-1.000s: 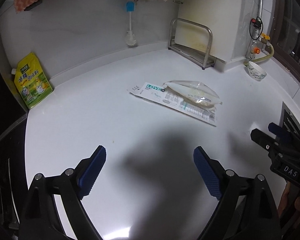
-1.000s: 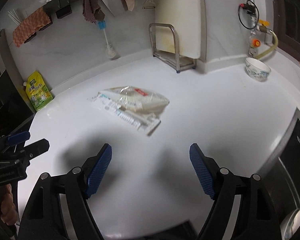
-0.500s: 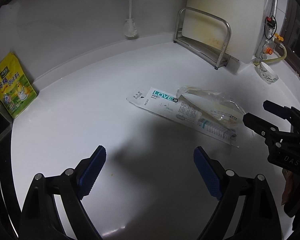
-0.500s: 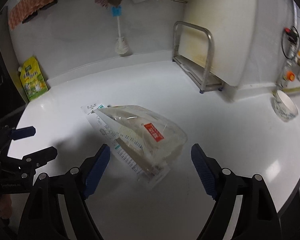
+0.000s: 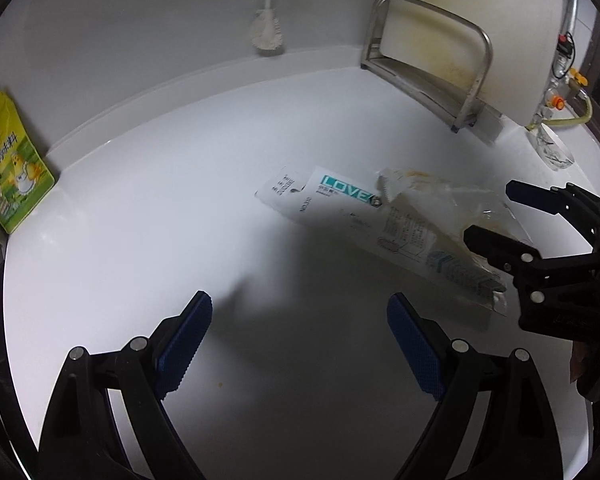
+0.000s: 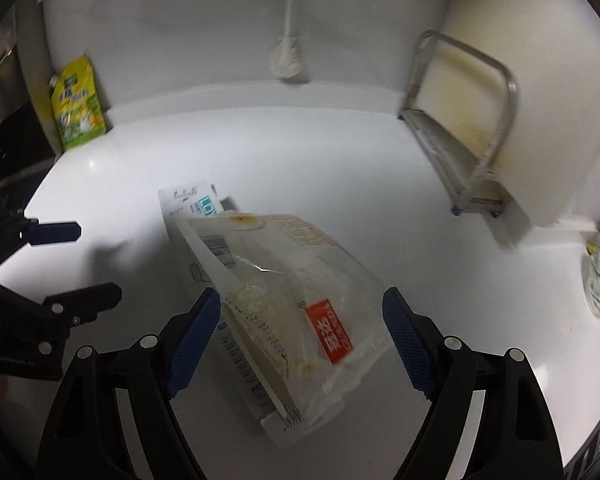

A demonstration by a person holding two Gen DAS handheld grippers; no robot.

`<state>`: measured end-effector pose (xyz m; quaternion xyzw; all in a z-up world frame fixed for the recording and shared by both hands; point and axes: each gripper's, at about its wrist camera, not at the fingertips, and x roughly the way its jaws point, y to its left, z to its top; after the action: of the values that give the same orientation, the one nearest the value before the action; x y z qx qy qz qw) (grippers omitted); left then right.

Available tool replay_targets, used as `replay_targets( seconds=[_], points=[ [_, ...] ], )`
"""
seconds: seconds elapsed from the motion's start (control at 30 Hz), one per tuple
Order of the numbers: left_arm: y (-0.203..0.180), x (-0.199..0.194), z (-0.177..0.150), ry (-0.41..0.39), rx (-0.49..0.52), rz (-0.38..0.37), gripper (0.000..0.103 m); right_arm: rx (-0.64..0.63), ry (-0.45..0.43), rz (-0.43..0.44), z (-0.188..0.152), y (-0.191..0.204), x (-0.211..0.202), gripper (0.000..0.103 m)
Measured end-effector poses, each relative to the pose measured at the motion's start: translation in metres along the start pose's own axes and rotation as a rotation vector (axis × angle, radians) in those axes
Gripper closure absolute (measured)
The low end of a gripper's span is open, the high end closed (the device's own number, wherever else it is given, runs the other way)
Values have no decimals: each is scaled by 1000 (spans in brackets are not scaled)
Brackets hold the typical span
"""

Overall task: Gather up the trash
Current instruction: 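Grasp the clear food bag with the right tool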

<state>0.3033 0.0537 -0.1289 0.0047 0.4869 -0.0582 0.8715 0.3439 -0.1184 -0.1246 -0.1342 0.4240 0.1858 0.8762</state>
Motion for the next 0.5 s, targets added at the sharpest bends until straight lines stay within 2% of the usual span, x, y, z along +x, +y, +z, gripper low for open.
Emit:
replay_targets(
  seconds=[0.27, 0.3, 0.33, 0.4, 0.5],
  points=[
    [4, 4, 5, -2, -14, 2, 15, -2, -7, -28, -2, -1, 16, 25],
    [4, 4, 5, -1, -15, 1, 15, 1, -7, -25, -2, -1, 18, 28],
    [3, 5, 5, 1, -17, -1, 15, 4, -4, -22, -2, -1, 19, 38],
    [2, 6, 5, 3, -18, -6, 15, 10, 7, -24, -3, -3, 22, 49],
    [0, 6, 5, 3, -15, -10, 15, 31, 3, -16, -5, -5, 23, 60]
  ],
)
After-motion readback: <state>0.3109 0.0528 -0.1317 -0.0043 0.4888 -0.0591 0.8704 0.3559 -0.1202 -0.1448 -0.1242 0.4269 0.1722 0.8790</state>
